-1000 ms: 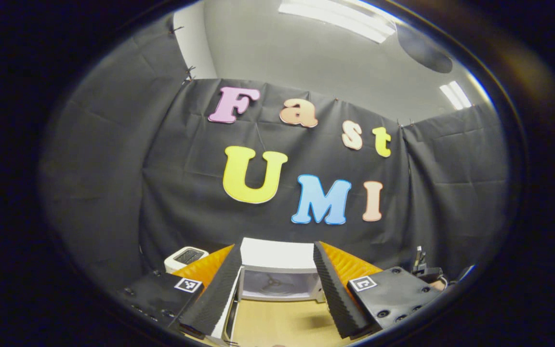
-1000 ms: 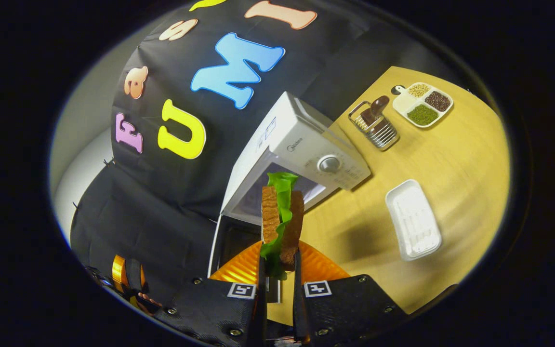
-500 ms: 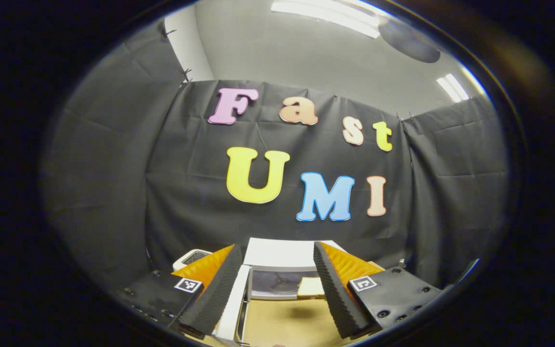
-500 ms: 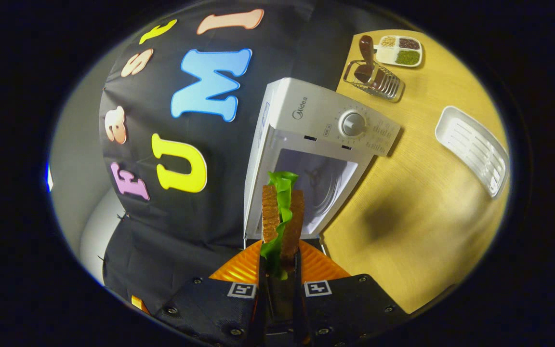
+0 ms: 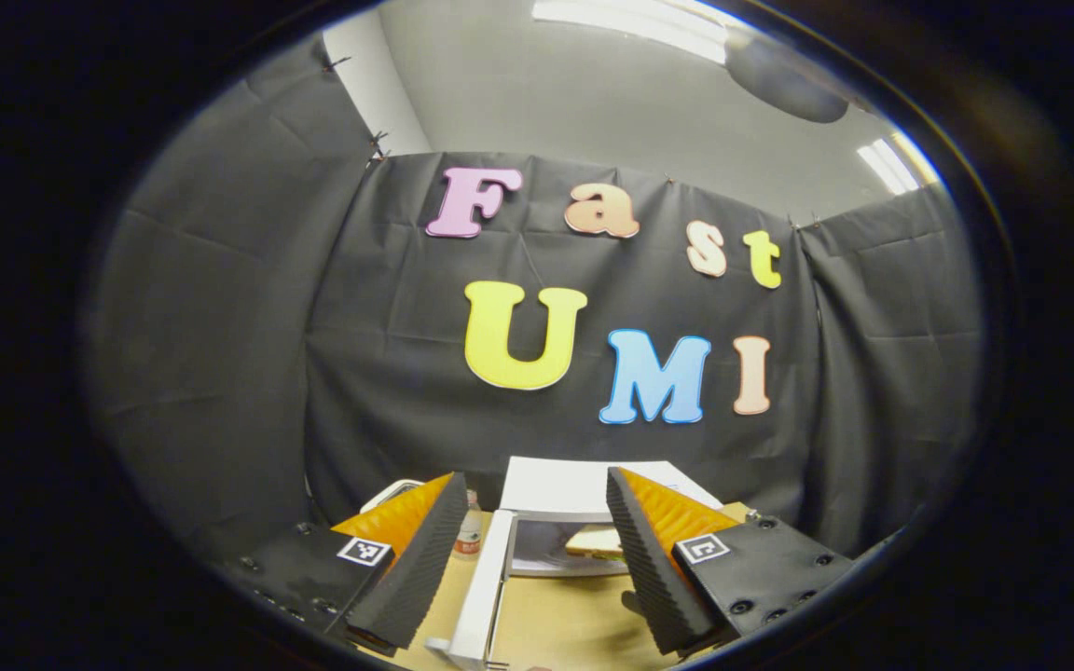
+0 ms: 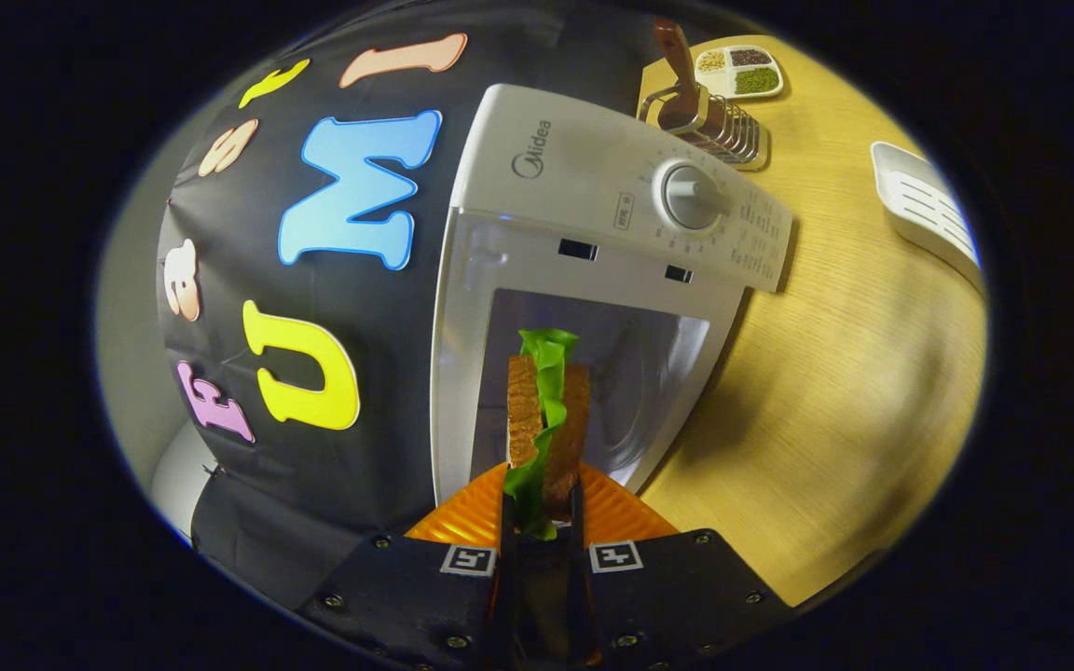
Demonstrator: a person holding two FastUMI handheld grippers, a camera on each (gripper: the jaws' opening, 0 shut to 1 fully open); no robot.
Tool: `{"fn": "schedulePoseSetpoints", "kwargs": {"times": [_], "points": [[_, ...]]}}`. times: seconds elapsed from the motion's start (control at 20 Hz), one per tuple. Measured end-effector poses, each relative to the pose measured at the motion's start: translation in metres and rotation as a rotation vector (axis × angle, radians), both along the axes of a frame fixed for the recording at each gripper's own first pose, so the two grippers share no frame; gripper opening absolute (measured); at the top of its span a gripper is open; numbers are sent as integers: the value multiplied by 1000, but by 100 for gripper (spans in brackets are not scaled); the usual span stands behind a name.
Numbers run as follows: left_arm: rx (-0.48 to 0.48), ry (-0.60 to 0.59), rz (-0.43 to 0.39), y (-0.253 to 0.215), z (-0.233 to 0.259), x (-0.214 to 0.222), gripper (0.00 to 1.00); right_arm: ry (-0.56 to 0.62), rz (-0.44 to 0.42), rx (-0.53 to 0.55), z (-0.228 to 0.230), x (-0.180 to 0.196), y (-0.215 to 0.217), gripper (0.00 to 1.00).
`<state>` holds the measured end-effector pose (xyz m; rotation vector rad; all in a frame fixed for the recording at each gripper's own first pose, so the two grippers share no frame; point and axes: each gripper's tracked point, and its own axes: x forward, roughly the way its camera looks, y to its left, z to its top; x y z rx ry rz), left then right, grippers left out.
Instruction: Open the microwave oven with the left hand, put the food in, and close the microwave oven.
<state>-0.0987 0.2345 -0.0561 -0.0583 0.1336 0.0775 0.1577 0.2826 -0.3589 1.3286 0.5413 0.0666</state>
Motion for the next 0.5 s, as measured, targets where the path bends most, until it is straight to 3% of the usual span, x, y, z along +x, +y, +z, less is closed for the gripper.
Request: {"fn": "schedulePoseSetpoints", "kwargs": {"times": [0.5], "points": [[19,25,47,25,-1,6,92,-5,-218,43,-26,67,8,22]]}}
